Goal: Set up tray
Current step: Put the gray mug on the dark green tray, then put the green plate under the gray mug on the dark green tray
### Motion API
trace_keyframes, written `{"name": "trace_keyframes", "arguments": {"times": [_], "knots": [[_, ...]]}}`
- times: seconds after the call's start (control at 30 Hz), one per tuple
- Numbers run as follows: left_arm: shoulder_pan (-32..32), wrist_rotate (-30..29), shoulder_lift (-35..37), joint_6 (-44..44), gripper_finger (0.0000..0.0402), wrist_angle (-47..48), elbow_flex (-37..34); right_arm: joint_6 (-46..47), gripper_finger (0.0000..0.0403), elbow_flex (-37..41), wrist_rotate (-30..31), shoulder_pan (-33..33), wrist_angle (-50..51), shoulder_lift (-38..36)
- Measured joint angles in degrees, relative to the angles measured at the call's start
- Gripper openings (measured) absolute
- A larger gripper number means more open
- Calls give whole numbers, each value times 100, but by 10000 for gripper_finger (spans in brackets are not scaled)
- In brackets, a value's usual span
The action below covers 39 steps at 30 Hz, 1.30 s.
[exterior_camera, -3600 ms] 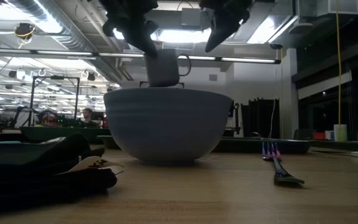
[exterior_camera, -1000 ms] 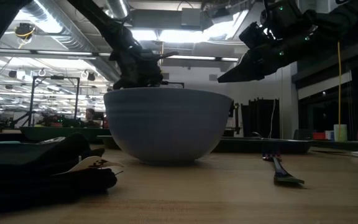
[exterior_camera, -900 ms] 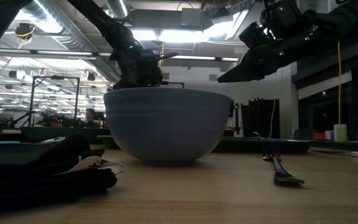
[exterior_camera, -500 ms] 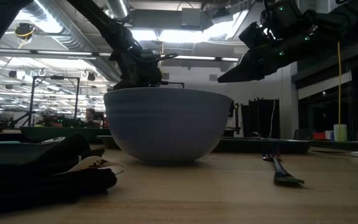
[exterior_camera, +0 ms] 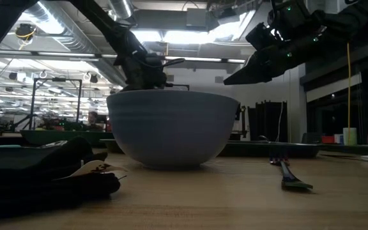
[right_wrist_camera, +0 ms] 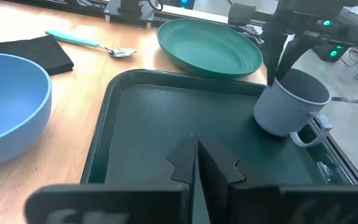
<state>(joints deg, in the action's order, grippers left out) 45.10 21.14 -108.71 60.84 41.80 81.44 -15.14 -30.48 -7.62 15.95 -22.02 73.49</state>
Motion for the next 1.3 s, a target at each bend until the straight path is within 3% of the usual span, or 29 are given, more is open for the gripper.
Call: {"name": "trace_keyframes", "arguments": {"times": [0.43,0.9,1.3], "knots": [[0,41,55,-174,67,-282,-1,-8,6,0,0,0,4,0],[-125,39,106,-400,110,-282,-1,-8,29,0,0,0,26,0],[-198,25,1044,-788,121,-260,3,-8,30,0,0,0,26,0]]}}
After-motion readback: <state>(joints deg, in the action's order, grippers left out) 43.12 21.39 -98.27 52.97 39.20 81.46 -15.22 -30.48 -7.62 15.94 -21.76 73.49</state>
